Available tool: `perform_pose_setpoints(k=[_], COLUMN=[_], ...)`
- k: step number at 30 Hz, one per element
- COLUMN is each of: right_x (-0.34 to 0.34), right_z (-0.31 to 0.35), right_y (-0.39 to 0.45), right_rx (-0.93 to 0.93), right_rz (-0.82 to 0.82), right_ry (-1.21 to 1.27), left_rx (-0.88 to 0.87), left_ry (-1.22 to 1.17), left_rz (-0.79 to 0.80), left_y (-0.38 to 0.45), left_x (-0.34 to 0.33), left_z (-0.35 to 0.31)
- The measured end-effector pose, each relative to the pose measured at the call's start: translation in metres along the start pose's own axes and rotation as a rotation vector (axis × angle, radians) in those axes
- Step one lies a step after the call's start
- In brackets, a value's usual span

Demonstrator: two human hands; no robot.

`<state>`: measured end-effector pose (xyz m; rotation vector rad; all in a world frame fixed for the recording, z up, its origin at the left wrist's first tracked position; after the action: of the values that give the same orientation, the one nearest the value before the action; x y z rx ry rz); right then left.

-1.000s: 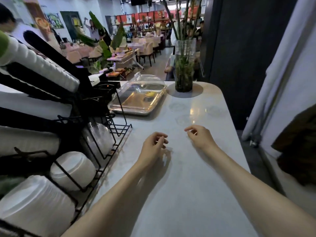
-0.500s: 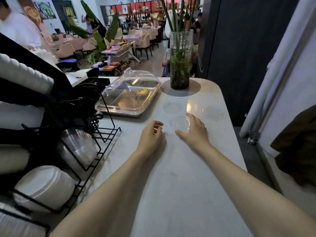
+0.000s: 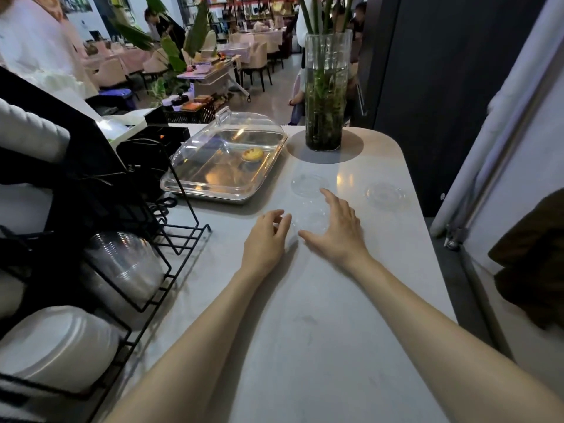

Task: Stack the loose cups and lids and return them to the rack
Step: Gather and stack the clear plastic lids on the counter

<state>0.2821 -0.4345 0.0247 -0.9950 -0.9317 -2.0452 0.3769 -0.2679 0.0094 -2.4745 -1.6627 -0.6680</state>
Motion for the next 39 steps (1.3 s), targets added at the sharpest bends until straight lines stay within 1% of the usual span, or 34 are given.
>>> perform_pose_setpoints(k=[4,8,11,16,18,20,22,24,27,30,32,39], right_x=[0.001,0.002,0.000,-0.002,-0.005,-0.014,-0.025,-0.035,-0.046,-0.050,-0.049,-0.041], right_z=[0.014,0.016,0.010,-0.012,-0.014,-0.010,-0.007,-0.003,-0.001,-0.003,-0.003,-0.007], right_y=[-0.005,-0.006,0.000,0.047,0.069,0.089,0.103,0.113,0.119,0.120,0.121,0.115], right_rx=[0.109,0.122,0.089,-0.064,-0.076,-0.047,-0.037,-0.047,-0.066,-0.091,-0.093,-0.102], right_rz=[0.017,0.081,0.119,0.069,0.077,0.146,0.236,0.309,0.371,0.373,0.343,0.228], right_ry=[0.037,0.091,0.175,0.184,0.152,0.047,-0.075,-0.147,-0.217,-0.256,-0.271,-0.199], left_rx=[0.052,0.030,0.019,0.054,0.070,0.073,0.079,0.082,0.087,0.104,0.106,0.102], left_ry=[-0.139,-0.215,-0.288,-0.323,-0.346,-0.342,-0.348,-0.337,-0.338,-0.343,-0.339,-0.344], left_rz=[-0.003,-0.026,-0.096,-0.237,-0.284,-0.316,-0.319,-0.311,-0.316,-0.330,-0.338,-0.331], left_y=[0.000,-0.002,-0.005,-0.010,-0.012,-0.012,-0.012,-0.011,-0.009,-0.009,-0.009,-0.009], left_x=[0.003,0.009,0.019,0.035,0.038,0.041,0.041,0.038,0.038,0.038,0.038,0.037], left_z=[0.000,-0.004,-0.008,0.001,0.004,0.005,0.006,0.006,0.008,0.010,0.010,0.008])
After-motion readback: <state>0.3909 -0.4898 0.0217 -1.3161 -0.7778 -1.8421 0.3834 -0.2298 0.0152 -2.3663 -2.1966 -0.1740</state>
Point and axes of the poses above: each hand's wrist, its own y-axis towards the middle knuckle, its own x-axis out of the back of the hand, z = x × y, the point moved 9 cm from there along y, towards the middle knuckle, and after that the axes turned 14 degrees about -y, right-handed, at the moved point
